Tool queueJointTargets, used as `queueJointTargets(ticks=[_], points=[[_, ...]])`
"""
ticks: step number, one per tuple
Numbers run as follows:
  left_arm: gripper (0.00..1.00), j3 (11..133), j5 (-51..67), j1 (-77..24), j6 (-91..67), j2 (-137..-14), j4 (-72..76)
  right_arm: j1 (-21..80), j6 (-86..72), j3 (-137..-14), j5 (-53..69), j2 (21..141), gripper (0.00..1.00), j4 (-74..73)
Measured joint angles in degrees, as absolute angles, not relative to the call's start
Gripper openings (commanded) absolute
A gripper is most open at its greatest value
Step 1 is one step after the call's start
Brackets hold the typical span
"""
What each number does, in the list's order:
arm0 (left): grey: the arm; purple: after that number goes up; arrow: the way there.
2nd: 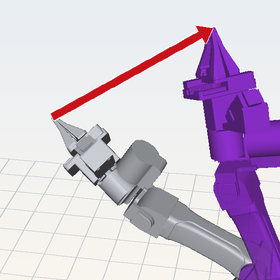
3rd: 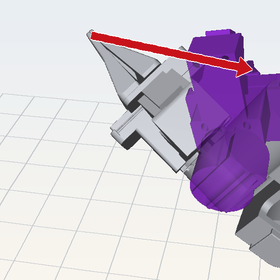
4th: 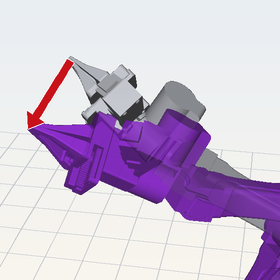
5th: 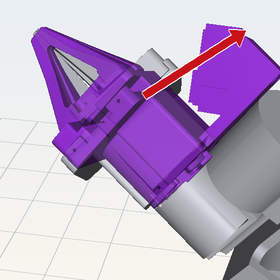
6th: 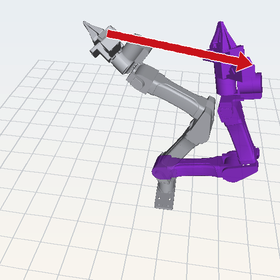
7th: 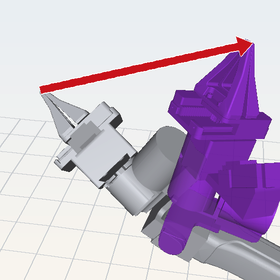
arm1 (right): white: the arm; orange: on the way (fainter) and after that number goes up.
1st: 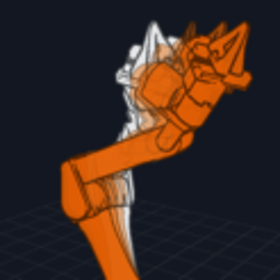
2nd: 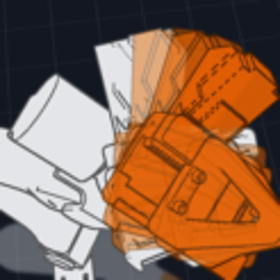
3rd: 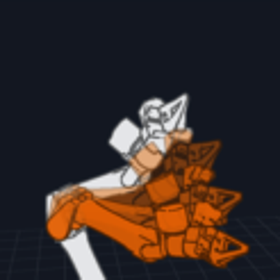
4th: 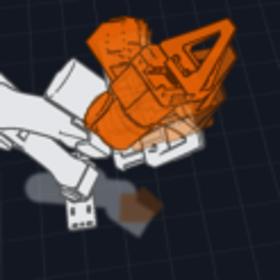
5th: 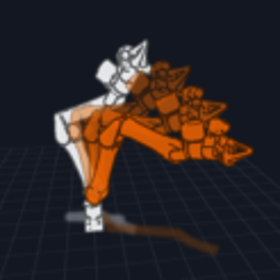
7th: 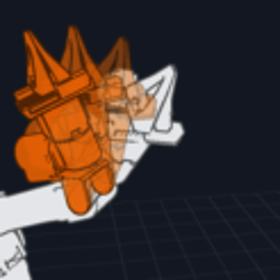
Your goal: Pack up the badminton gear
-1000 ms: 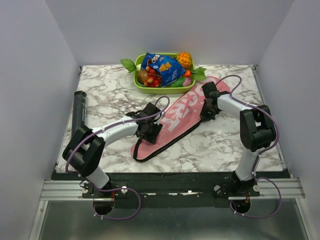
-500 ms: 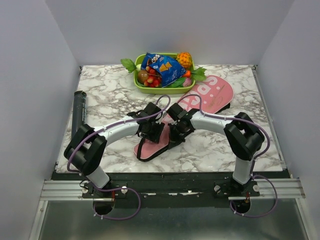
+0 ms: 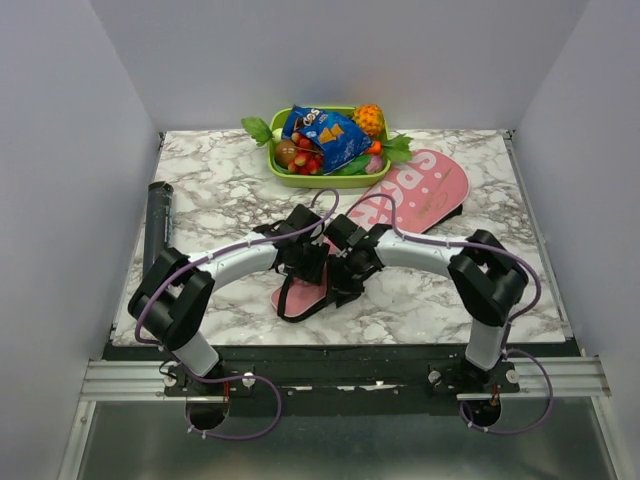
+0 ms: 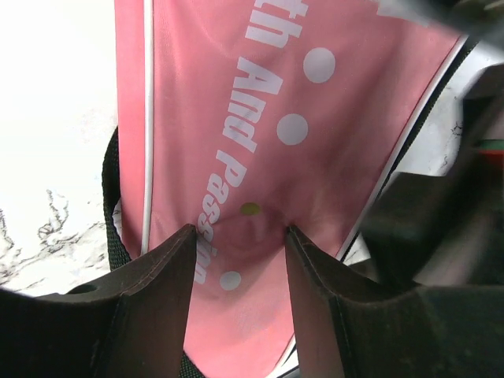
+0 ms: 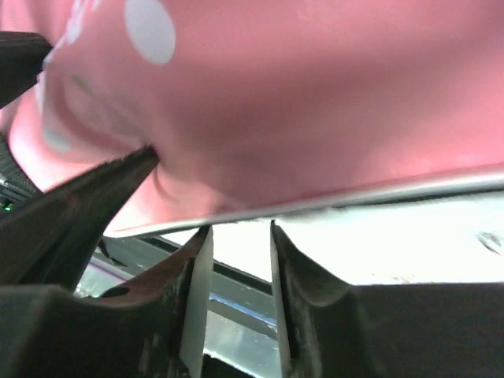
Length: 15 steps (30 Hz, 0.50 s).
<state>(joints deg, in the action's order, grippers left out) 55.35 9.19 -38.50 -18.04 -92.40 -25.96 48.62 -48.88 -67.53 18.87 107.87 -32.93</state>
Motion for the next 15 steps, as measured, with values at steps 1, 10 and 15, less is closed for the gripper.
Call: queueJointTargets(ticks=[1, 10, 15], points=[[0.55, 55.3, 9.2, -38.6, -18.0, -92.4, -25.8, 48.3, -48.3, -67.6, 17.5, 106.8, 0.51, -34.0], [0.55, 55.0, 9.0, -38.8, -17.8, -92.2, -25.3, 37.8, -40.1, -65.8, 5.1, 90.7, 0.57, -41.2], [0.56, 55.0, 8.6, -38.3, -18.0, -92.2, -25.4, 31.0, -34.6, -64.8, -2.5, 89.2, 0.56, -43.5]])
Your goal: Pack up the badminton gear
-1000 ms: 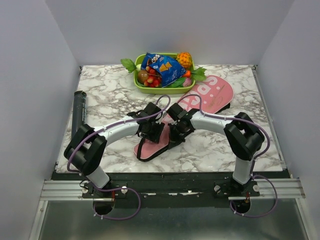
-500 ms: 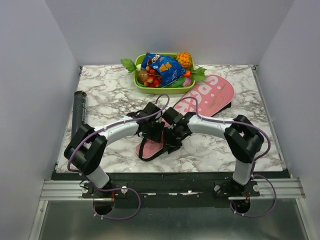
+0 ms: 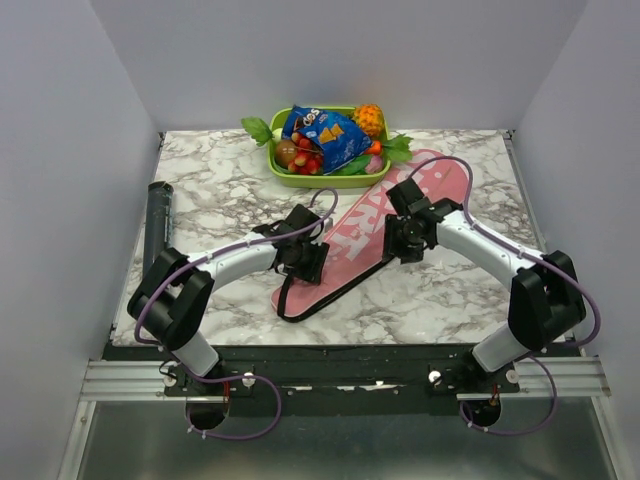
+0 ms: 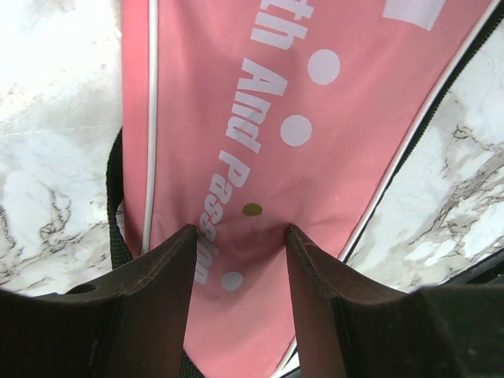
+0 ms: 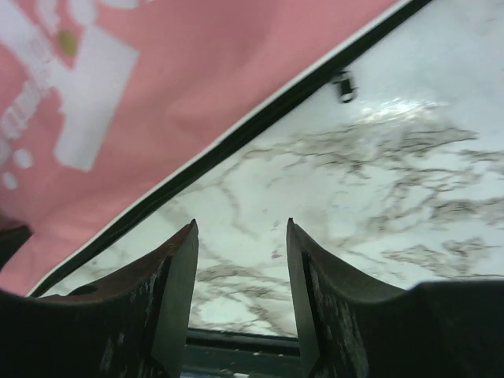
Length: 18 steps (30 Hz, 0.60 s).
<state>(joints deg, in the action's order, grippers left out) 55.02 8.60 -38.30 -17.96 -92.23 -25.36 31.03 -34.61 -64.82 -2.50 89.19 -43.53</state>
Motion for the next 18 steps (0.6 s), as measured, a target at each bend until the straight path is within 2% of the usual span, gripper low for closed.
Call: queueJointTargets(ticks=[9, 18], points=[[0.56, 55.1, 8.5, -32.4, -19.2, -92.9, -25.1, 24.2, -26.9, -65.2, -7.0, 93.1, 0.56, -44.4], [0.57, 57.9, 7.5, -28.6, -19.4, -94.8, -26.8, 22.8, -21.4, -68.8, -8.1, 101.2, 0.53, -43.6]])
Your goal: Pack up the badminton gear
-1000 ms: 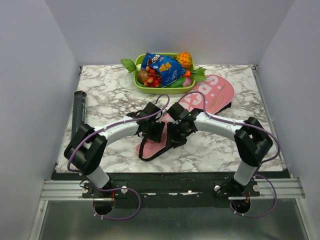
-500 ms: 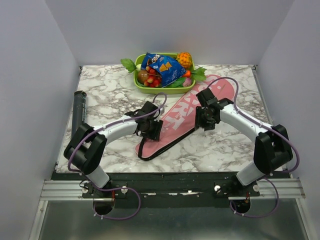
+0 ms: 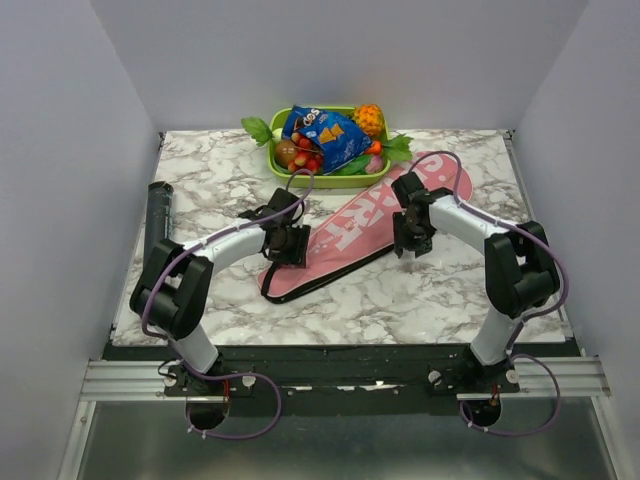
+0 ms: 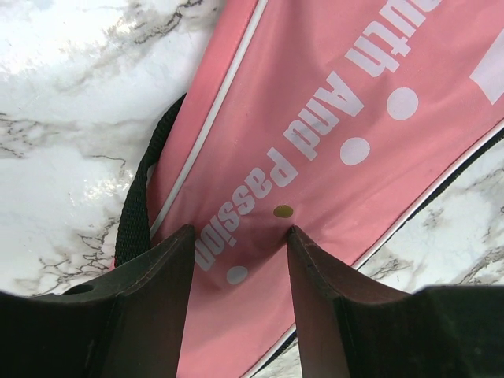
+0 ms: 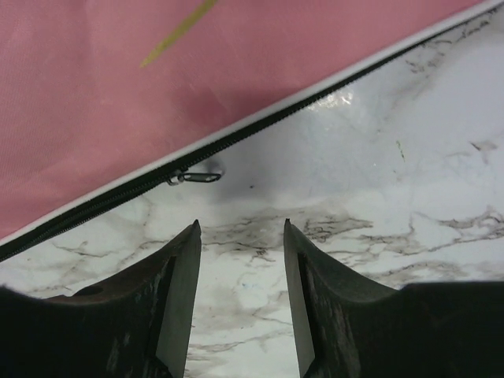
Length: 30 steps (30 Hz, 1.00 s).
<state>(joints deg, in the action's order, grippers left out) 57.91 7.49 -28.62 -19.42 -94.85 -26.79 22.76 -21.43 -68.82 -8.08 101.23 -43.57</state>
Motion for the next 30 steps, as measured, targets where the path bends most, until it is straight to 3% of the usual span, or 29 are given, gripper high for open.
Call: queueJointTargets(ticks=[14, 26, 30], points=[[0.57, 59.9, 6.2, -28.6, -19.4, -96.3, -28.0, 22.8, -14.9, -73.7, -5.3, 109.1, 0.48, -41.6], [0.57, 59.9, 6.2, -28.6, -19.4, -96.4, -28.0, 22.8, -13.4, -75.1, -2.9, 110.5, 0.25, -41.9], [0.57, 59.9, 6.2, -28.6, -19.4, -96.4, -27.9, 22.8, -13.2, -75.7, -2.4, 110.9, 0.06, -42.1]])
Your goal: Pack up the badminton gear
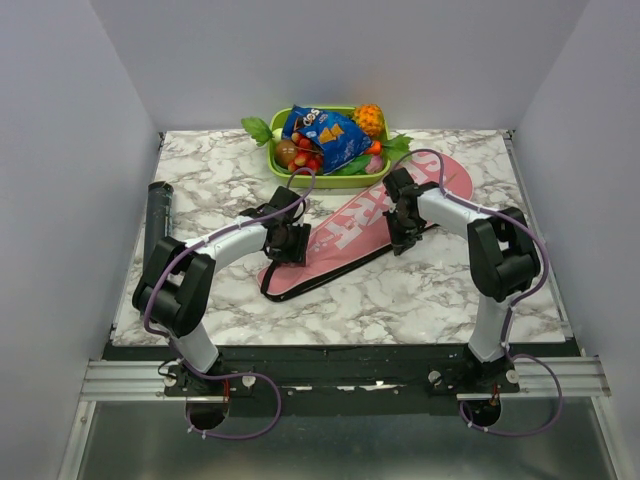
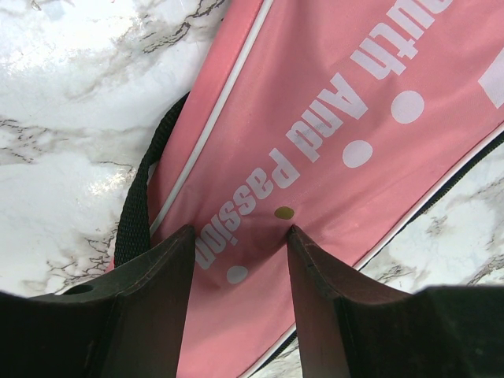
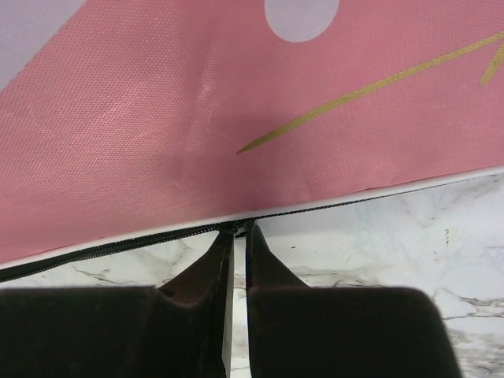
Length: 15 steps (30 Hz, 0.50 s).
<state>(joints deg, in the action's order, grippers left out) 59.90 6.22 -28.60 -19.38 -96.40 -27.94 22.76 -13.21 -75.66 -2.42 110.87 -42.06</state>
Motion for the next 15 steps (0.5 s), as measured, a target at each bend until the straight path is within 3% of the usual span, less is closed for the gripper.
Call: queueJointTargets(ticks=[3, 15], points=[[0.57, 59.9, 6.2, -28.6, -19.4, -96.4, -27.9, 22.8, -13.0, -75.7, -2.3, 110.9, 0.01, -42.1], [0.56, 59.8, 6.3, -28.6, -19.4, -96.4, -27.7, 22.8, -12.9, -75.9, -1.3, 111.0, 0.01, -42.3]])
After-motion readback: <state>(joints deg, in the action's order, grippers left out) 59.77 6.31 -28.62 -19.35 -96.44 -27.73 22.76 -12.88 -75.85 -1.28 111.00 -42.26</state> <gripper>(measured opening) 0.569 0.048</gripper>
